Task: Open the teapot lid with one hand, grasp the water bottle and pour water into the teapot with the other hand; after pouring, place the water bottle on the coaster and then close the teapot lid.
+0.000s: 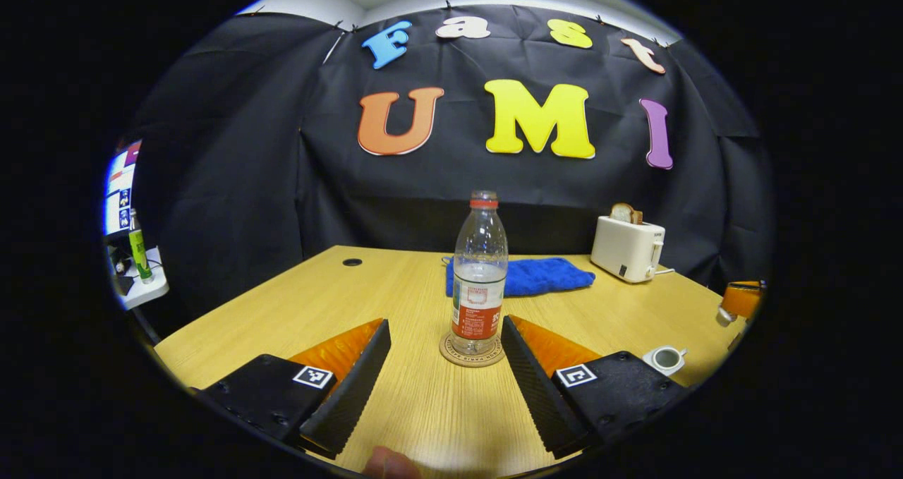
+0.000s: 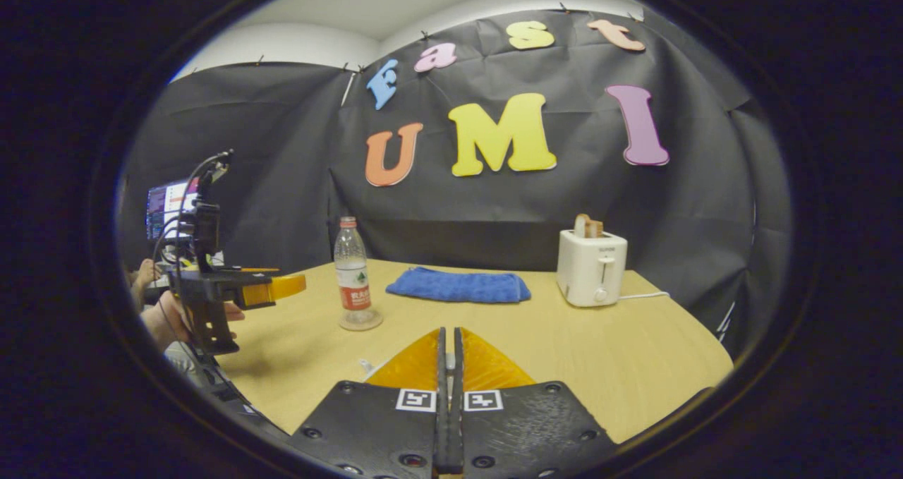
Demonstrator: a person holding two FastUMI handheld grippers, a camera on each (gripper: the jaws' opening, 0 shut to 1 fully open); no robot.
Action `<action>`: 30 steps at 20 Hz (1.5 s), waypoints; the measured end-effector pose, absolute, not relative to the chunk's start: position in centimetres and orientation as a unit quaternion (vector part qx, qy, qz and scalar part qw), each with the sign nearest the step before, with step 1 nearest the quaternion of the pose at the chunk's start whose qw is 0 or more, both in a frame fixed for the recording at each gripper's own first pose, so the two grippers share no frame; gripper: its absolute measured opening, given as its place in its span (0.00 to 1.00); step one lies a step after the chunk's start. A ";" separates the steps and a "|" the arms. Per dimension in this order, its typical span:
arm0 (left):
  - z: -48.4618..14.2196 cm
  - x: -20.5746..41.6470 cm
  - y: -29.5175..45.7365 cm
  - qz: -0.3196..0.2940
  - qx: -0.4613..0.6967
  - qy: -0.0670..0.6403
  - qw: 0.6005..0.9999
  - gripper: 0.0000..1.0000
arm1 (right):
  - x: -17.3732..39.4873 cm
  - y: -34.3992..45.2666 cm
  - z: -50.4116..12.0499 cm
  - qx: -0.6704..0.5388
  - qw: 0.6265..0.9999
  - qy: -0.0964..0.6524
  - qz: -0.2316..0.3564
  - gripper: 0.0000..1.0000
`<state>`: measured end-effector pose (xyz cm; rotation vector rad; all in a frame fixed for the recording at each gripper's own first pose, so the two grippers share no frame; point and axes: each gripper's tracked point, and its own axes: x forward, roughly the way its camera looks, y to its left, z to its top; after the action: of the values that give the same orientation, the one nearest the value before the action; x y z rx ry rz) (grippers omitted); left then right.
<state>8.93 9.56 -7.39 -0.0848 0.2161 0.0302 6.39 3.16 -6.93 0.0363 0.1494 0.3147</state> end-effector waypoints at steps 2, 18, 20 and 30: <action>-6.4 7.2 10.3 0.032 -0.041 0.095 0.994 0.98 | 7.4 5.1 -7.2 0.023 0.981 0.072 0.179 0.00; -3.1 2.9 10.1 0.043 -0.034 0.042 0.998 0.98 | 9.3 8.1 -12.3 0.002 0.974 0.100 0.206 0.00; -3.2 2.8 10.0 0.044 -0.030 0.043 0.998 0.98 | 9.3 8.2 -13.0 0.004 0.972 0.106 0.208 0.00; -0.8 2.3 5.6 0.025 -0.027 0.017 0.999 0.98 | 7.3 4.0 -6.8 0.016 0.990 0.024 0.140 0.75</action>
<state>2.28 5.56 -0.85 -0.0548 0.0342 0.0496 7.30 3.97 -6.75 0.0317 0.0484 0.2815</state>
